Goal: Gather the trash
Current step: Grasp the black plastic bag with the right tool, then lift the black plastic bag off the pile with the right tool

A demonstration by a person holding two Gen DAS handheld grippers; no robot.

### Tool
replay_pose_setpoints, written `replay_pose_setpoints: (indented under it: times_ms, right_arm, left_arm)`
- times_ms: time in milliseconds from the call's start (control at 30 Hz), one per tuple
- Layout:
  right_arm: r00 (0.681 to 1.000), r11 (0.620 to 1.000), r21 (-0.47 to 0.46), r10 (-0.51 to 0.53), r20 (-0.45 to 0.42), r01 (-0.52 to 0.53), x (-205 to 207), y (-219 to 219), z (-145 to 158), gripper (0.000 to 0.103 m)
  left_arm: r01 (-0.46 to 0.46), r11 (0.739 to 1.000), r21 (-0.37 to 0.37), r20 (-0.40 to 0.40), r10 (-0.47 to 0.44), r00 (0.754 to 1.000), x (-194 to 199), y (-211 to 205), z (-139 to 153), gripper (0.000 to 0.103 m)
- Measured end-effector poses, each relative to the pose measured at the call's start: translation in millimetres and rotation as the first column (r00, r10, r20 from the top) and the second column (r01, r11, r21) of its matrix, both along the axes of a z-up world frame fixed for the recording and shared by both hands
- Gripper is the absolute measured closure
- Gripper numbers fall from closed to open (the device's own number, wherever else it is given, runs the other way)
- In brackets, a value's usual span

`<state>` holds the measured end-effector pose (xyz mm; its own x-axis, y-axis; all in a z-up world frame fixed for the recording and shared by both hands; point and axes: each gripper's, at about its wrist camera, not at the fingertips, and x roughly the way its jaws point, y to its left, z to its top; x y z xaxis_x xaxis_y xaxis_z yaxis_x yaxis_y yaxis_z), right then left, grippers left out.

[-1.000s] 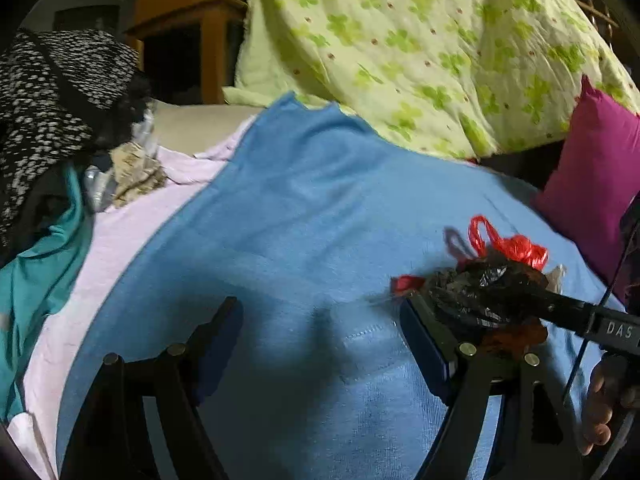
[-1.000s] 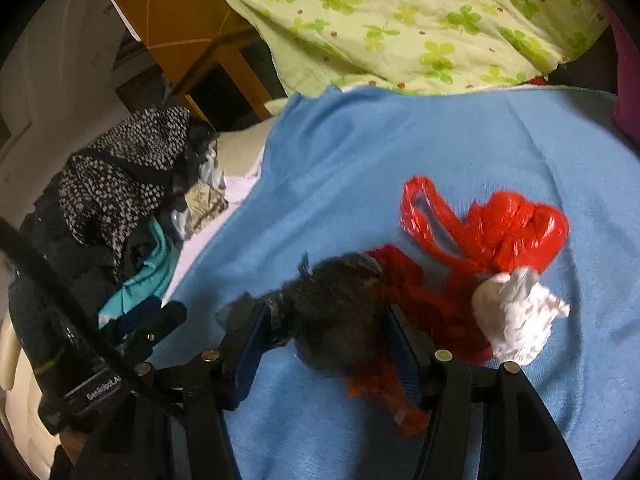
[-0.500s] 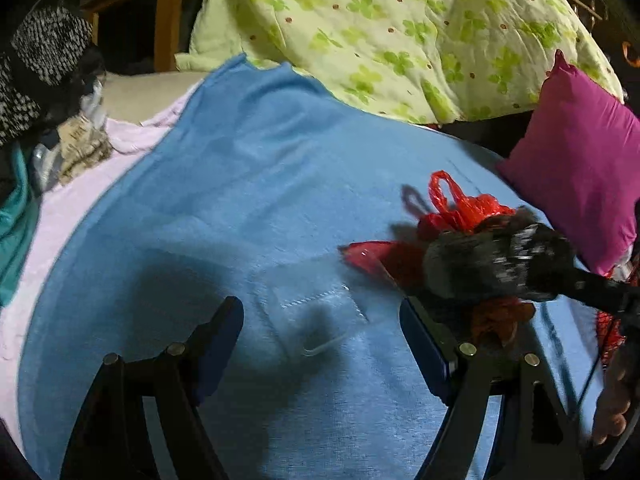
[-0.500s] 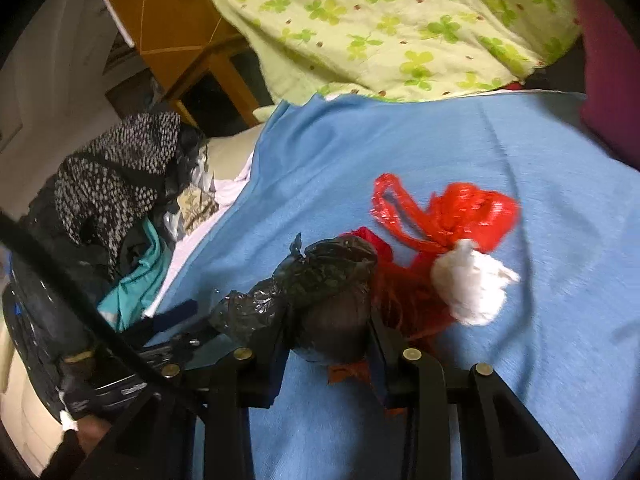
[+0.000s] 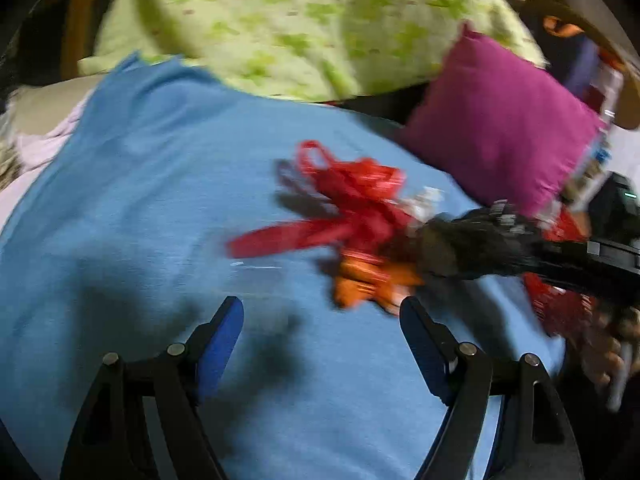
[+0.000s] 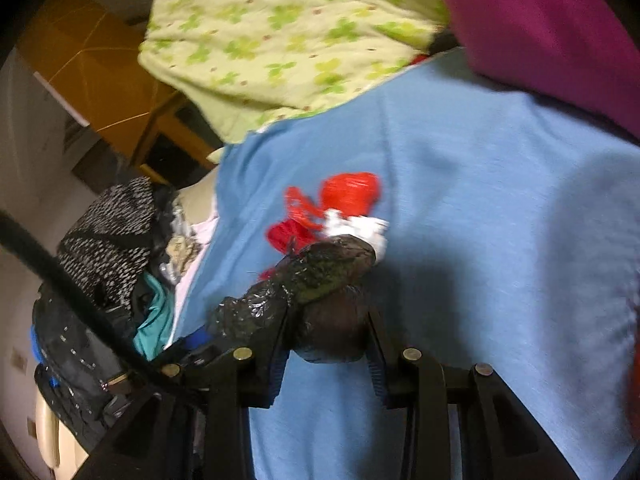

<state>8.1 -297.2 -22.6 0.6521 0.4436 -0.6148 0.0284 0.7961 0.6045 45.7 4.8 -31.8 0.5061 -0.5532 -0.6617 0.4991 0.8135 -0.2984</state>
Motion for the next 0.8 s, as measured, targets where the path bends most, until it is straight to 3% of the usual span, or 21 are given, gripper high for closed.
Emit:
replay_pose_setpoints:
  times_ms: [133, 233, 267, 300, 333, 367, 533, 800]
  right_arm:
    - [0.997, 0.995, -0.086, -0.063, -0.053, 0.058, -9.4, -15.1, -5.0, 0.064]
    - [0.994, 0.998, -0.048, -0.048, -0.095, 0.044, -7.0, -22.8, -12.9, 0.063]
    - [0.993, 0.998, -0.050, -0.039, -0.110, 0.034, -6.3, -23.5, -15.0, 0.060]
    - [0.991, 0.998, -0.059, -0.031, -0.128, 0.024, -4.8, -23.7, -16.7, 0.046]
    - [0.989, 0.998, -0.065, -0.029, -0.143, 0.020, -2.7, -24.2, -17.7, 0.039]
    - [0.988, 0.998, -0.061, -0.028, -0.154, 0.019, -2.1, -26.1, -18.5, 0.039]
    - [0.990, 0.999, -0.032, -0.015, -0.142, 0.011, -6.6, -37.6, -17.4, 0.036]
    - [0.996, 0.996, -0.085, -0.042, -0.079, 0.035, -9.9, -40.6, -9.6, 0.033]
  left_arm:
    - [0.095, 0.995, -0.007, 0.052, -0.095, 0.994, -24.8, -7.8, 14.7, 0.022]
    - [0.068, 0.997, 0.030, 0.103, -0.071, 0.992, -31.2, -1.5, 23.0, 0.022]
    - [0.047, 0.998, 0.031, 0.113, -0.050, 0.992, -29.8, 2.3, 24.9, 0.022]
    - [0.021, 0.999, 0.033, 0.122, -0.025, 0.992, -27.8, 6.8, 25.7, 0.021]
    - [-0.021, 0.999, 0.037, 0.133, 0.016, 0.991, -22.3, 12.4, 25.9, 0.020]
    - [-0.053, 0.998, 0.034, 0.133, 0.048, 0.990, -17.9, 15.8, 25.3, 0.020]
    - [-0.194, 0.980, 0.034, 0.050, 0.192, 0.980, 12.2, 23.4, 9.2, 0.020]
    - [-0.228, 0.970, 0.084, 0.011, 0.228, 0.974, 22.7, 10.6, -6.9, 0.019]
